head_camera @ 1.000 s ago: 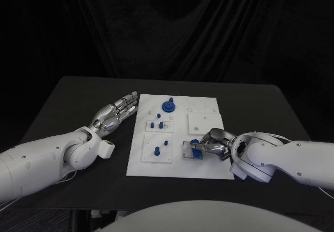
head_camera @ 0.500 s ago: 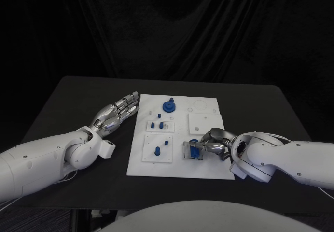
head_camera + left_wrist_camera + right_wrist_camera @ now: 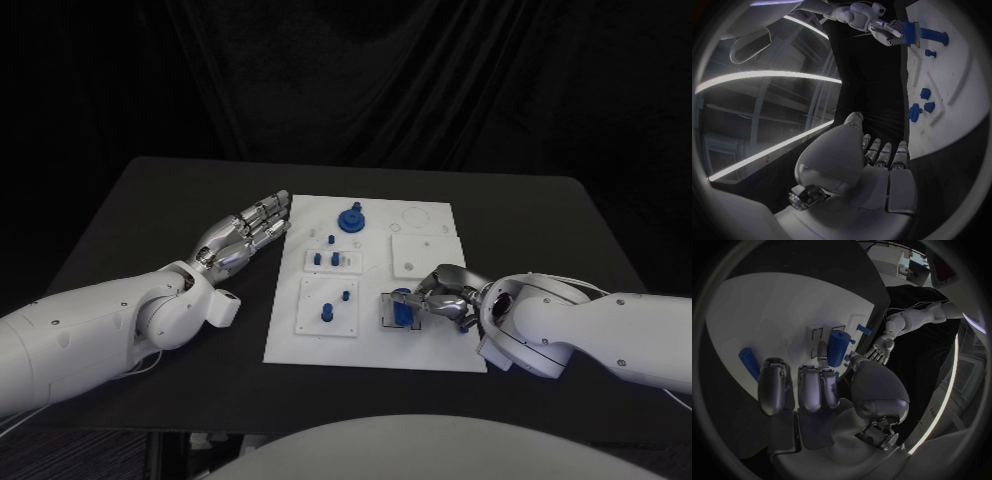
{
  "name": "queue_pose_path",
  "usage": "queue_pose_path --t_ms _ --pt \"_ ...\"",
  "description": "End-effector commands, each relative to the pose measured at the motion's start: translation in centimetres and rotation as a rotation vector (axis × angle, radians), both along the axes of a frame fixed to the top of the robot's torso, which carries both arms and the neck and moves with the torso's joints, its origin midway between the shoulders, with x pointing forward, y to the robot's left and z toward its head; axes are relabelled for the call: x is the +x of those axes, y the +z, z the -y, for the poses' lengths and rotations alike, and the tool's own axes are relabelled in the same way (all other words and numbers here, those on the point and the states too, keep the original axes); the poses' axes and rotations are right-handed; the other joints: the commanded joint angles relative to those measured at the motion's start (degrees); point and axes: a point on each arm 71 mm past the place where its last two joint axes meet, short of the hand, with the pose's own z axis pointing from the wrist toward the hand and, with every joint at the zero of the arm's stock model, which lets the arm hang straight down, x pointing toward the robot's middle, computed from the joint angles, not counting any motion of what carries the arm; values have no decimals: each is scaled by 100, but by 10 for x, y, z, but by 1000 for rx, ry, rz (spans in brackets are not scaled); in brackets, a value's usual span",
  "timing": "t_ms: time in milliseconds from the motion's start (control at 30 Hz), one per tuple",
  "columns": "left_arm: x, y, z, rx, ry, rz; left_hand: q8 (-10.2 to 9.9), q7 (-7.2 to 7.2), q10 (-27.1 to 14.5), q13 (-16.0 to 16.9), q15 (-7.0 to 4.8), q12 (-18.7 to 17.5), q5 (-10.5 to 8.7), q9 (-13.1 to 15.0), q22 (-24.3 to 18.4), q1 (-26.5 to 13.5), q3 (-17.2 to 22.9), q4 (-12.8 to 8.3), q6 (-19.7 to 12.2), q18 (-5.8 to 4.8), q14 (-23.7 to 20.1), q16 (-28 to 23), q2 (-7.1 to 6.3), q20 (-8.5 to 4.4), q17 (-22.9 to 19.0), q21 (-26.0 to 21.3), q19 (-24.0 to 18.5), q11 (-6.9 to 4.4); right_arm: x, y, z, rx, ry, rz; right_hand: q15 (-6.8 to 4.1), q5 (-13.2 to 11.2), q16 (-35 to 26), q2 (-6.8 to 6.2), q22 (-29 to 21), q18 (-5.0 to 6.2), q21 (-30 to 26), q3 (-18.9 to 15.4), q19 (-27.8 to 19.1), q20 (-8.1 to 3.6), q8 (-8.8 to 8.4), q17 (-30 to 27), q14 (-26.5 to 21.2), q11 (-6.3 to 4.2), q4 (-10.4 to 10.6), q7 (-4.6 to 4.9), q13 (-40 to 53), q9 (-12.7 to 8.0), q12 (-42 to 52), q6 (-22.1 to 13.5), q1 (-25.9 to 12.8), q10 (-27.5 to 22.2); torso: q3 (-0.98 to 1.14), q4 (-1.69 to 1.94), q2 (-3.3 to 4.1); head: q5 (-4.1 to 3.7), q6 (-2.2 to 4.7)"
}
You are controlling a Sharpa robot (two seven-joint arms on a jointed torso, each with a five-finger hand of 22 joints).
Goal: Assemble the parts on the task board
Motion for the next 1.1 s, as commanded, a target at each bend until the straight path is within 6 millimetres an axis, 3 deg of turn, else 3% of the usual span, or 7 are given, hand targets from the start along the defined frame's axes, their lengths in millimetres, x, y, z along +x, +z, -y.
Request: queue_pose_path --t_ms 33,100,267,367,667,933,1100 --pt "-1 0 2 -15 -14 1 34 48 -17 4 47 4 -47 6 4 47 37 0 17 69 18 -21 -14 30 -9 -7 3 -9 2 4 -1 25 5 54 20 -56 13 59 1171 28 15 -78 158 23 77 330 407 3 2 -12 1508 40 15 74 -47 608 1 4 1 1 0" --pt "-1 0 2 -15 -14 0 34 48 -17 4 47 4 -47 6 4 47 37 0 17 69 18 -21 -14 30 -9 -7 3 -9 2 5 -2 30 4 62 16 -64 18 73 1171 28 15 -102 158 19 102 338 409 -2 4 -18 1508 56 15 82 -57 608 1 3 1 9 0" --pt "-1 -1 2 -14 -15 -2 34 48 -17 4 47 4 -47 6 4 47 37 0 17 69 18 -21 -14 30 -9 -7 3 -9 2 6 -2 43 5 79 -29 -79 38 173 1182 21 41 -286 175 -21 400 366 414 -56 -2 -80 1508 284 15 110 -66 608 1 -1 4 22 0" --pt "-1 -1 2 -13 -15 -4 33 53 -17 4 51 2 -57 5 4 44 39 2 14 68 18 -21 -12 34 -9 -7 3 -11 2 7 -1 46 6 84 -79 -50 53 247 1188 15 54 -454 183 -57 780 385 417 -110 4 -125 1508 647 15 2 18 608 1 -1 2 32 0" --pt "-1 -1 1 -13 -16 -5 33 55 -18 4 54 2 -65 5 3 41 40 5 17 67 18 -21 -12 37 -9 -7 3 -11 2 7 1 46 5 85 -108 147 57 316 1194 12 67 -615 192 -97 1236 378 416 -148 -30 -184 1508 1123 15 -201 301 608 0 1 4 41 0" --pt "-1 -1 1 -12 -14 -6 33 55 -18 4 54 2 -65 5 3 41 40 5 17 67 18 -21 -12 37 -9 -7 3 -11 0 7 5 36 14 72 -130 515 69 297 1194 12 66 -622 191 -121 1449 395 419 -173 -172 -209 1508 1371 15 -355 815 608 0 1 3 41 0" --pt "-1 -2 1 -13 -16 -6 34 59 -19 4 57 4 -73 6 3 39 43 6 26 66 18 -21 -12 40 -9 -7 3 -12 0 5 5 -3 51 57 -132 379 66 203 1196 10 72 -645 194 -125 1525 383 416 -177 -351 -211 1508 1446 15 -372 1126 608 0 0 2 35 0"
